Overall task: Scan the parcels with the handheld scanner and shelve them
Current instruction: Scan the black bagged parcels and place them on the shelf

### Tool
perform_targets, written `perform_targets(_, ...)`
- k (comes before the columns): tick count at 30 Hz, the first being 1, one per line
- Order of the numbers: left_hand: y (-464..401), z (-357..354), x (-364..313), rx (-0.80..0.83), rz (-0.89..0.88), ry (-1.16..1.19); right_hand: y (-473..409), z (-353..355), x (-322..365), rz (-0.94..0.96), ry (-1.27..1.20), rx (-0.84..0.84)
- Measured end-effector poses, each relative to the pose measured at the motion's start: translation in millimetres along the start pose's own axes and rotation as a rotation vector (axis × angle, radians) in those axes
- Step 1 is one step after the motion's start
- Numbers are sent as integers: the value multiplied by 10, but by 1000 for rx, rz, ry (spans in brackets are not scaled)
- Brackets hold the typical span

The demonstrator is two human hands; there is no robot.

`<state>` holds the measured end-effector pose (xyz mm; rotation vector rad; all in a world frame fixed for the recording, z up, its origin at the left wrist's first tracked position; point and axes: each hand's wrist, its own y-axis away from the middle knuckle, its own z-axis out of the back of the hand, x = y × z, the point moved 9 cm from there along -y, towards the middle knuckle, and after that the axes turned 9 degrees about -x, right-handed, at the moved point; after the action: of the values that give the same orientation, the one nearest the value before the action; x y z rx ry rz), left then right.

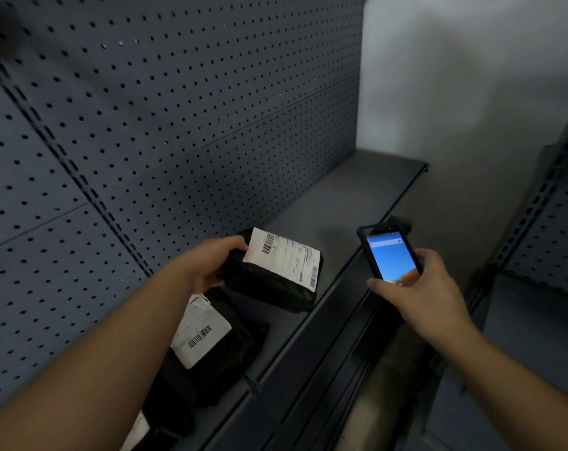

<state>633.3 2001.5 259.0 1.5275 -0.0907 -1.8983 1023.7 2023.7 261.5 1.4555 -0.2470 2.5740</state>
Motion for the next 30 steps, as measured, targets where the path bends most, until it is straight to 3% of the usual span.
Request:
perform_targets(4, -281, 136, -23, 23, 8, -134, -41, -139, 34, -4, 0, -10)
perform_targets(12, -687, 211, -56, -51, -20, -187, -29, -262, 43, -19, 67, -25)
perform_targets(23, -795, 165, -316, -184, -295, -546, 104, -289, 118, 9, 150, 9)
perform_targets(30, -447, 205, -436, -242, -442, -612, 209, -453, 259, 74, 154, 69)
